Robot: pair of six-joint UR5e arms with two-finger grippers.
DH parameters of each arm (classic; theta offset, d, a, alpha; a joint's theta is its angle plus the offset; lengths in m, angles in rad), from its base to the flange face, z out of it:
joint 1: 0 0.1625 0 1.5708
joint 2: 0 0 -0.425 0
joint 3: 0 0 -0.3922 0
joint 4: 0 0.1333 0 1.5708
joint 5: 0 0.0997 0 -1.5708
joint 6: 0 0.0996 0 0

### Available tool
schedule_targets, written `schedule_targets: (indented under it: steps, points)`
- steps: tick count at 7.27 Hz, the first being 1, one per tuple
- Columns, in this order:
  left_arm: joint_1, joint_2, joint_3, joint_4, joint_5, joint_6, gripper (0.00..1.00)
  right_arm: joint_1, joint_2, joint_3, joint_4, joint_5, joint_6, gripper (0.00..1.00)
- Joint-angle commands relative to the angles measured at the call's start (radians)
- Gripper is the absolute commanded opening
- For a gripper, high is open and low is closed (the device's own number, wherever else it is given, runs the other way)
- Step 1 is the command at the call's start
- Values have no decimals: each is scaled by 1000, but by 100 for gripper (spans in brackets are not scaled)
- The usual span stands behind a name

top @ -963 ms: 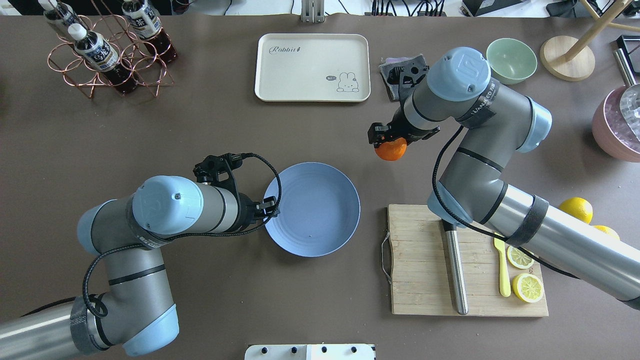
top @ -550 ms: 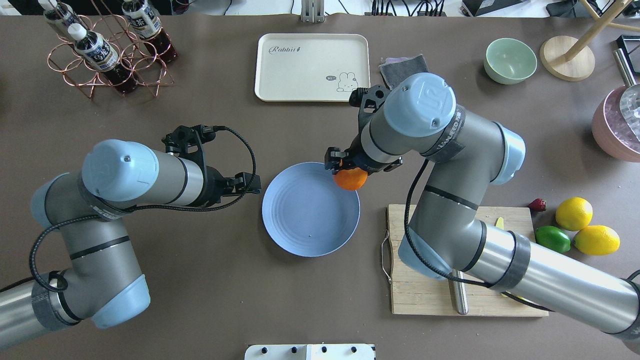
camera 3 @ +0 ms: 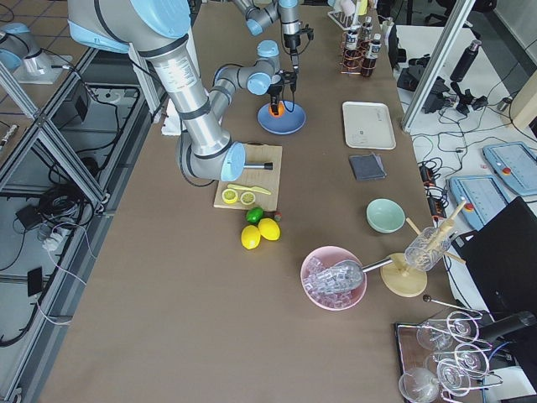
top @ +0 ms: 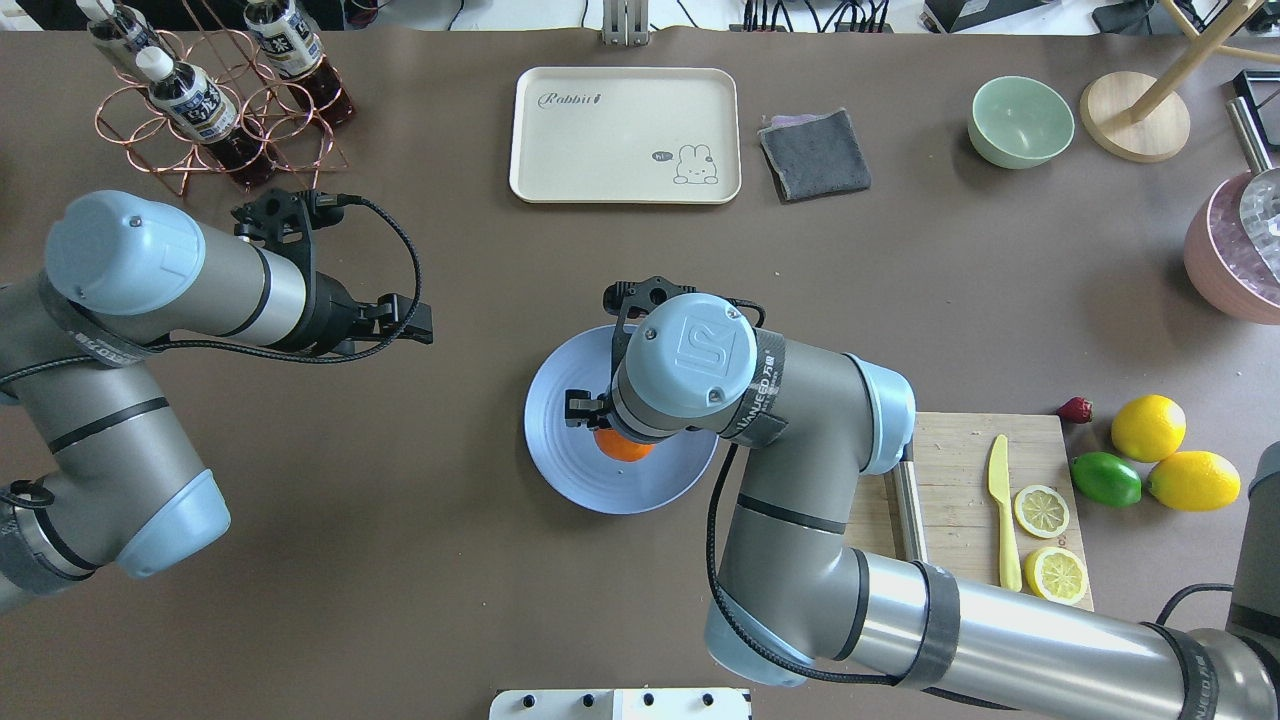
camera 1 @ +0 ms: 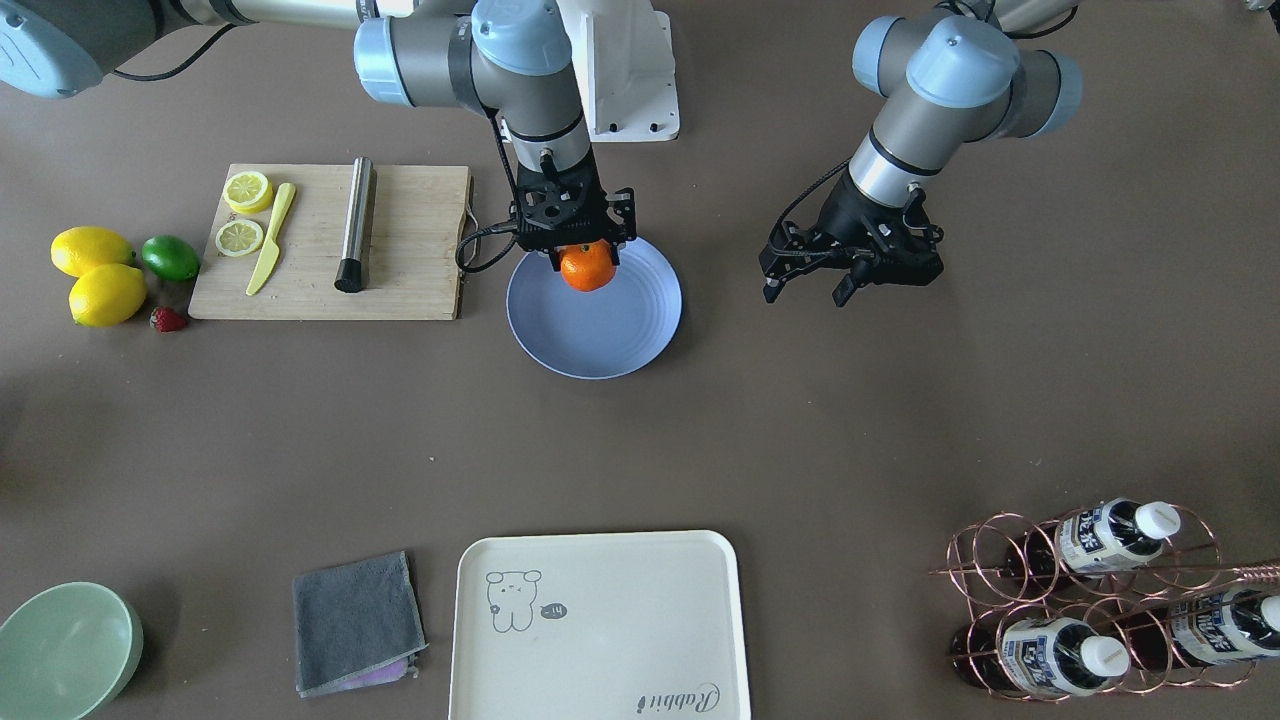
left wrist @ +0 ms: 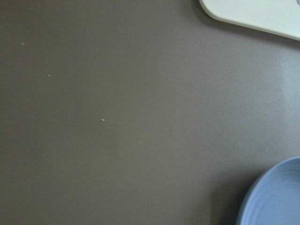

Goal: Pick orange to plate
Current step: 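Carry the orange over the plate with the right gripper while the left gripper withdraws, then lower the orange onto the blue plate and open the right gripper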

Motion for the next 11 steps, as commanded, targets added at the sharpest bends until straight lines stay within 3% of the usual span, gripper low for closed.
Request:
schedule_targets:
  steps: [1,3,4,5,6,7,10,11]
  points:
    - [4,2,5,-2,5,-4,97,-6,23,-64,3,-7,-2,0]
    - [8,2,13,-3,5,-6,97,-5,21,-69,3,-7,-5,0]
    - [8,2,21,-3,5,-4,97,-6,21,-78,4,-7,-4,44]
    - [8,2,24,-5,5,-4,97,-6,21,-80,3,-7,-4,56]
    - [8,2,22,-5,5,-4,97,-5,21,-79,4,-6,-4,57]
    - [8,-1,24,-5,5,-4,97,-3,21,-78,4,-6,-2,100]
    - [-2,-9,22,-2,2,-1,97,40,18,-31,-2,18,-10,100]
    - [-24,-10,19,1,-4,3,97,102,5,18,-17,90,-13,100]
